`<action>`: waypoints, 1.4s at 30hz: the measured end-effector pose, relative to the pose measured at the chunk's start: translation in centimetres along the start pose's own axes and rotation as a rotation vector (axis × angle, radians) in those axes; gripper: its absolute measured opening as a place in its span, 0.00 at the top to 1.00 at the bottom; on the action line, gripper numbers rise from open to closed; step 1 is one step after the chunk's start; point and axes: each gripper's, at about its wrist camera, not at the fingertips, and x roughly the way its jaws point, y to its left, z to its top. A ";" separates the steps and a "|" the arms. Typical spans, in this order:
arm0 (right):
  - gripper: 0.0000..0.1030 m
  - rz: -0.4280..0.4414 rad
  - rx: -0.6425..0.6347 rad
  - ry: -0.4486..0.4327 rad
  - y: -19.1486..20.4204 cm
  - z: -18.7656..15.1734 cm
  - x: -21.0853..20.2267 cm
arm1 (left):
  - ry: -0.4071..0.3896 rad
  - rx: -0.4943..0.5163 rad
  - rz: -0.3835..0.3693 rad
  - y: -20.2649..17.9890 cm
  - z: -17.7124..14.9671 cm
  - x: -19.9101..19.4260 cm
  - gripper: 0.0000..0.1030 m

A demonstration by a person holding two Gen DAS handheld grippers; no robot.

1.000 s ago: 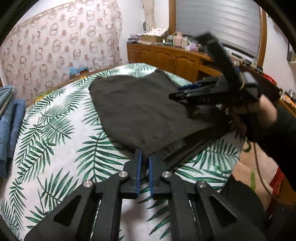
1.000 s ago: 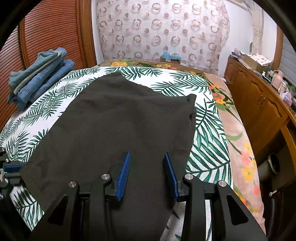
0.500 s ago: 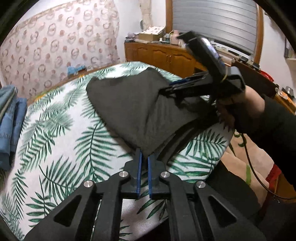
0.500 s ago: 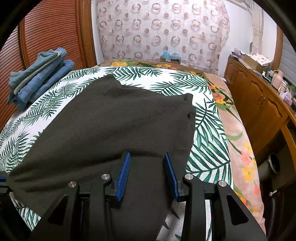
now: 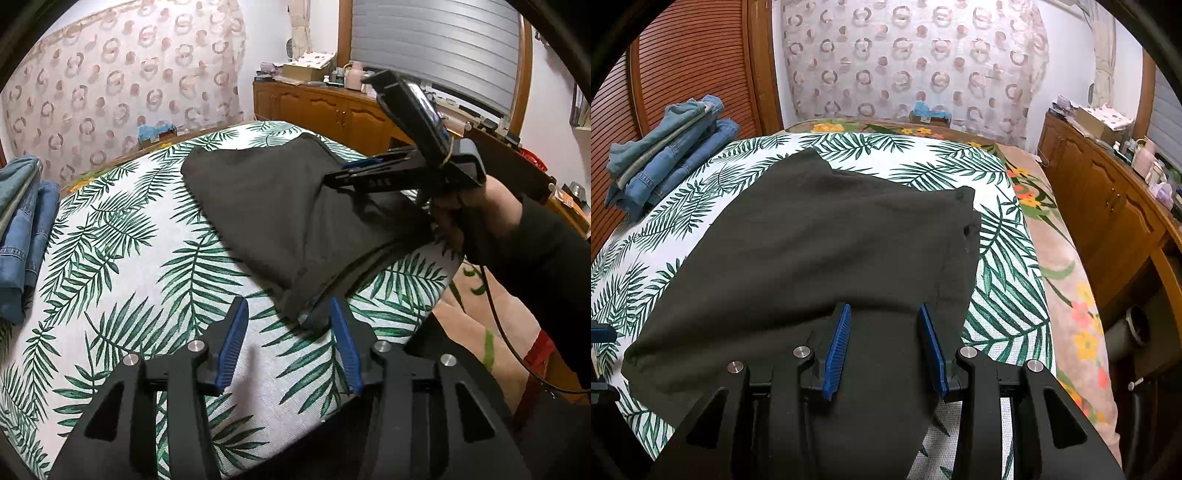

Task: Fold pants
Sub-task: 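Grasp the same garment end with the right gripper beside the left gripper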

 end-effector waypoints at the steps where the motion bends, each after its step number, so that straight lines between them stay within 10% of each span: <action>1: 0.62 -0.002 -0.001 0.000 0.0 0.0 0.0 | 0.004 0.000 -0.001 0.0 0.0 0.2 0.54; 42: 0.68 0.063 0.166 -0.028 -0.3 -8.0 -9.0 | 0.016 -0.024 -0.058 0.1 -0.2 2.3 0.67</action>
